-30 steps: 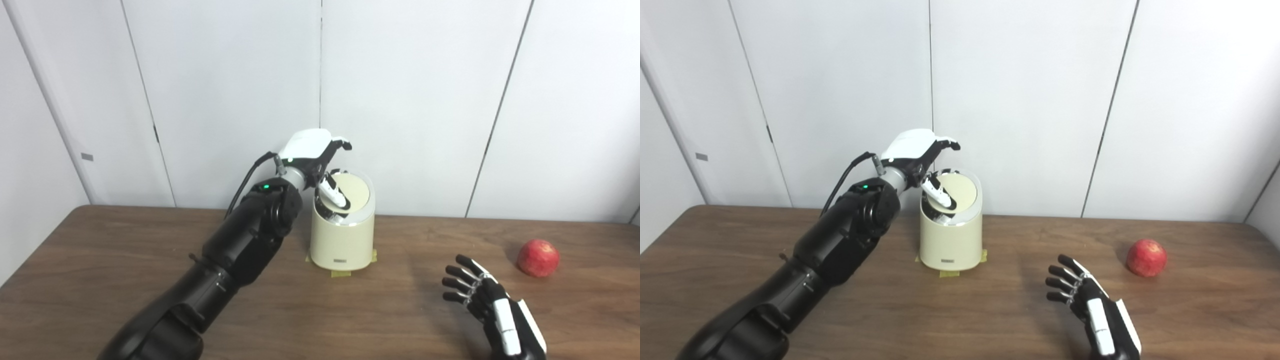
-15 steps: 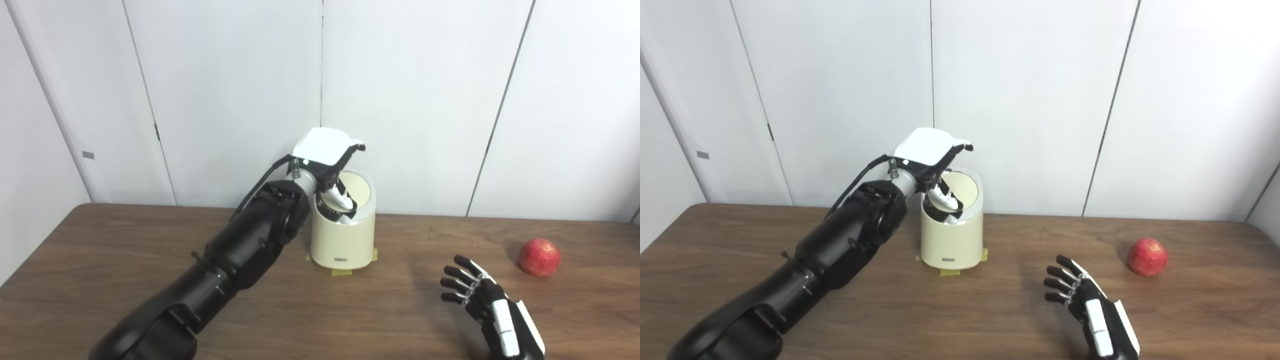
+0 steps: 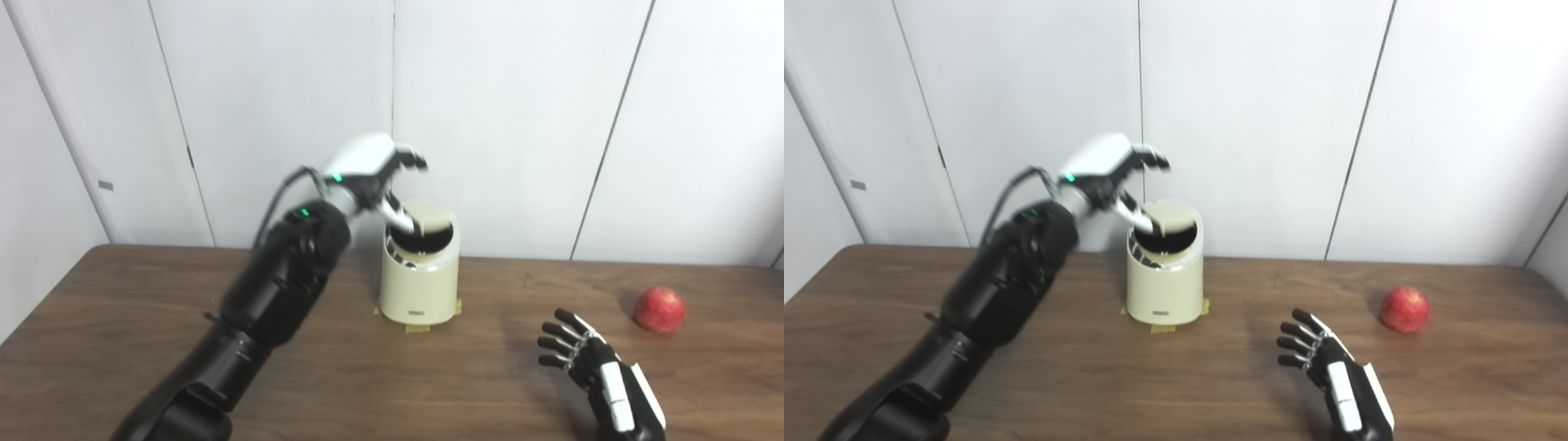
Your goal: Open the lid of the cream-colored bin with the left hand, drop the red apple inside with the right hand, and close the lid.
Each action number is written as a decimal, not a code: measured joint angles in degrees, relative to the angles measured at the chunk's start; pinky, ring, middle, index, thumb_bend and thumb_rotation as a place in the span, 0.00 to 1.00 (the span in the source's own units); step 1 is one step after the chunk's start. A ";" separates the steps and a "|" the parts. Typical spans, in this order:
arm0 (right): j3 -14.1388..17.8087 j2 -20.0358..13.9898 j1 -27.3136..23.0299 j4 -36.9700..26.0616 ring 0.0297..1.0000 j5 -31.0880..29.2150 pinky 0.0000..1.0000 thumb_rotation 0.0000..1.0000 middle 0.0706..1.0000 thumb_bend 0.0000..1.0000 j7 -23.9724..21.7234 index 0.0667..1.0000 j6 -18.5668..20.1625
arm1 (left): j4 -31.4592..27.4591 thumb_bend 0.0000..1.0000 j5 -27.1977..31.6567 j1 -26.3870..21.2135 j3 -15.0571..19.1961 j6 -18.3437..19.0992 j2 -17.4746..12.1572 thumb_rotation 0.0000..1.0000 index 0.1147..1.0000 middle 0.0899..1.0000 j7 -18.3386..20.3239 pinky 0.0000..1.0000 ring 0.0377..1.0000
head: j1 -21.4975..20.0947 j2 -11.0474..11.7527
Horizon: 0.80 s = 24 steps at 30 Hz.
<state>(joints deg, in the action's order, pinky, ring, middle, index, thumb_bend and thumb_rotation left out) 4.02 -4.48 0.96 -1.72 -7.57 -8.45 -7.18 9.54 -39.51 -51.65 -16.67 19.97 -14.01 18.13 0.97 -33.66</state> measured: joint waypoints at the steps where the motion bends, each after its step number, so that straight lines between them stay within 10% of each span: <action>1: -0.02 0.00 -0.01 0.00 0.75 0.02 0.66 0.94 0.77 0.52 0.01 0.80 -0.04 | -1.59 0.69 1.62 0.50 1.80 1.27 0.19 0.14 0.73 0.75 0.13 0.59 0.72 | 0.00 0.00; 10: -0.33 0.11 1.10 -1.64 0.75 0.36 0.66 0.81 0.77 0.52 0.60 0.80 1.44 | -15.76 0.42 11.75 9.98 14.66 6.83 4.48 0.17 0.72 0.71 0.02 0.61 0.68 | -2.10 -0.61; 17: -0.96 1.06 4.82 -7.59 0.76 1.48 0.63 0.29 0.80 0.56 2.42 0.84 9.77 | -24.15 0.33 19.25 21.08 21.99 7.34 5.65 0.50 0.80 0.79 2.17 0.70 0.75 | -4.92 -1.32; 24: -0.52 0.03 4.46 -14.28 0.76 6.69 0.65 0.20 0.81 0.73 4.26 0.83 15.31 | -29.42 0.38 23.85 32.68 26.50 7.47 6.71 0.68 0.88 0.86 1.98 0.75 0.82 | -9.13 -1.84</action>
<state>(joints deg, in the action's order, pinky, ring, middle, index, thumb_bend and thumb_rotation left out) 3.51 -4.45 5.42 -16.00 -0.88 -4.19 8.13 -19.88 -15.66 -18.98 9.83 27.44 -7.30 20.11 -8.16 -35.51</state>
